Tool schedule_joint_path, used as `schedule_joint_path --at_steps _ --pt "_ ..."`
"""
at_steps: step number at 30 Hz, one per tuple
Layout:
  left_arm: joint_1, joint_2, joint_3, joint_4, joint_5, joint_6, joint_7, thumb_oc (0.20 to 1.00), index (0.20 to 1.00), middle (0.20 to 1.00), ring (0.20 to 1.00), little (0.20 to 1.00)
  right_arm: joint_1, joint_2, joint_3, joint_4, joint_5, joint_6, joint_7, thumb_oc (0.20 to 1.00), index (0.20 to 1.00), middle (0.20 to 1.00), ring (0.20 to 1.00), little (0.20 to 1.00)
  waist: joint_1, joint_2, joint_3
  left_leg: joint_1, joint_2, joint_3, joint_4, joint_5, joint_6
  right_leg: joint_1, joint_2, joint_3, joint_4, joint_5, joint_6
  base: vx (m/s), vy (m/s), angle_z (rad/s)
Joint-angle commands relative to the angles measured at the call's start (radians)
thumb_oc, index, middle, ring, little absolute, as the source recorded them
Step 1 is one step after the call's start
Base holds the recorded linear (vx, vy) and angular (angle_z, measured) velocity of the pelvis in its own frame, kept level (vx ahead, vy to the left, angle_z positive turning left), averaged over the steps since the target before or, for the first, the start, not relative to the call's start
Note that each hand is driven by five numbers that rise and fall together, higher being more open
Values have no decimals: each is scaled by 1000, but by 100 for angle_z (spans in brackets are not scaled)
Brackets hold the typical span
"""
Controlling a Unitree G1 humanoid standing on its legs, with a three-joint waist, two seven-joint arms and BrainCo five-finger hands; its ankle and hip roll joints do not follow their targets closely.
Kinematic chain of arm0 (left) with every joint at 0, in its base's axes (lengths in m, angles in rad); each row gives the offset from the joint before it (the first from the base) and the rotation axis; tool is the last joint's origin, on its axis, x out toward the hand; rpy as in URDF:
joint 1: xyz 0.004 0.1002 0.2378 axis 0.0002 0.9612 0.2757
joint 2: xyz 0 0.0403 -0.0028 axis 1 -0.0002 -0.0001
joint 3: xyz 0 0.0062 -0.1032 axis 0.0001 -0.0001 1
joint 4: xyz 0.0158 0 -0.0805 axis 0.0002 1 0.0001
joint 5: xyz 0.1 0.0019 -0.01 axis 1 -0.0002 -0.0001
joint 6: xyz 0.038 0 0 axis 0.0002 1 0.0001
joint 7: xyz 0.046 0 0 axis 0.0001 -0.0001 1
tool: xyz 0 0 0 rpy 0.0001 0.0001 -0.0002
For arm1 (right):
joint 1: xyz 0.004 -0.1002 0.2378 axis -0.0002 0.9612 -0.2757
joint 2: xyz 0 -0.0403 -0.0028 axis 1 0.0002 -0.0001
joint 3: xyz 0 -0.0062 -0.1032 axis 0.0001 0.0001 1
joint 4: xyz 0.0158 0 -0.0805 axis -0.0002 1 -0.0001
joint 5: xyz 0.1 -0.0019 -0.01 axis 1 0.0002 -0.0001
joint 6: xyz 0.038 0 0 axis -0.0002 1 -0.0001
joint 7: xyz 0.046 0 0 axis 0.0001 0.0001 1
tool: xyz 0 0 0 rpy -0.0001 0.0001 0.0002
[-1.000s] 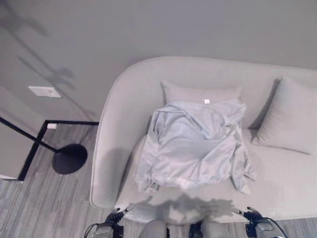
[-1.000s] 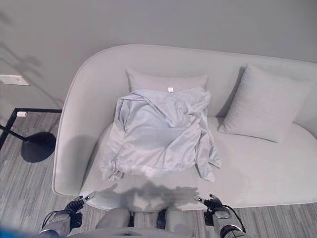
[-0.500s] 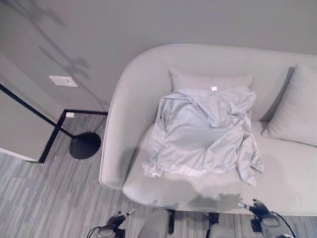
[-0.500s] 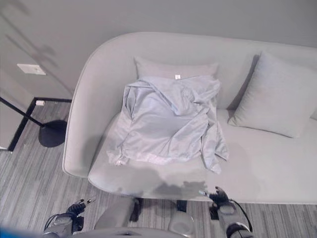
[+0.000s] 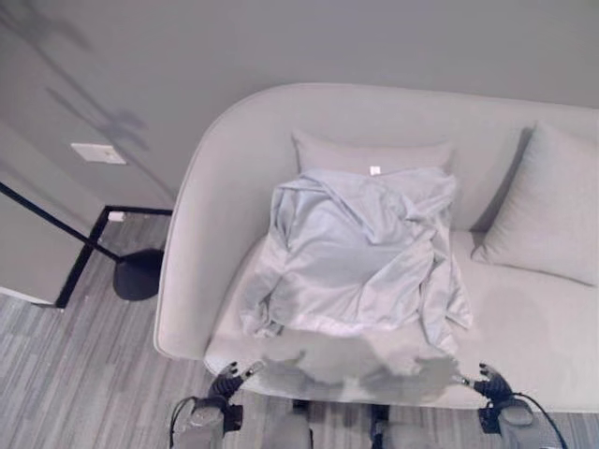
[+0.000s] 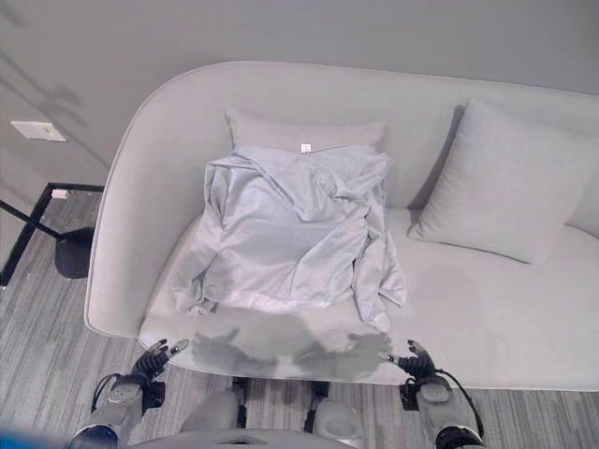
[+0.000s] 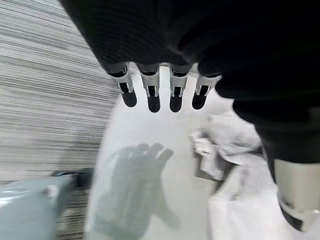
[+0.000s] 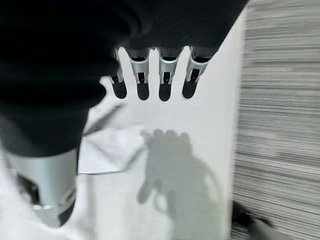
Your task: Hang the clothes on the sofa on the clothes rack.
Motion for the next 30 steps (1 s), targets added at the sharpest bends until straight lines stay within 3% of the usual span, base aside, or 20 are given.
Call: schedule_joint_path --at_steps 1,10,18,22,26,30 --pt "-77 33 -43 2 -33 -43 29 1000 1000 1000 1000 1000 -36 -82 -20 -81 -69 -50 -42 1000 1000 1000 1000 1000 13 9 -15 48 -13 1 11 -99 -26 -48 -71 11 17 14 98 34 -5 -4" --pt "-211 121 -102 -112 -4 -63 81 1000 1000 1000 1000 1000 -213 -168 10 -185 -43 -78 -82 1000 1000 1000 1000 1000 11 19 28 2 -15 3 11 -82 -28 -101 -75 23 17 32 101 -35 9 -2" --pt "-526 248 -204 -108 -7 -70 174 1000 1000 1000 1000 1000 -583 -211 152 -130 19 -89 -172 1000 1000 1000 1000 1000 16 24 101 -143 -19 -2 11 -23 -43 -233 -79 30 17 82 108 -68 -2 0" --pt "-611 281 -221 -102 -15 -70 200 1000 1000 1000 1000 1000 -673 -229 182 -108 24 -86 -196 1000 1000 1000 1000 1000 16 29 118 -187 -19 -3 11 -8 -50 -274 -80 33 17 93 111 -45 -5 3" --pt "-924 366 -345 -2 -26 -59 246 1000 1000 1000 1000 1000 -988 -280 314 49 79 -73 -239 1000 1000 1000 1000 1000 24 41 153 -295 -22 -6 11 30 -68 -376 -75 37 17 120 125 -64 -14 7" --pt "-1145 376 -465 85 -16 -51 256 1000 1000 1000 1000 1000 -1193 -303 426 172 117 -65 -252 1000 1000 1000 1000 1000 28 50 171 -371 -32 -13 11 52 -79 -450 -70 32 17 136 131 -56 -35 7"
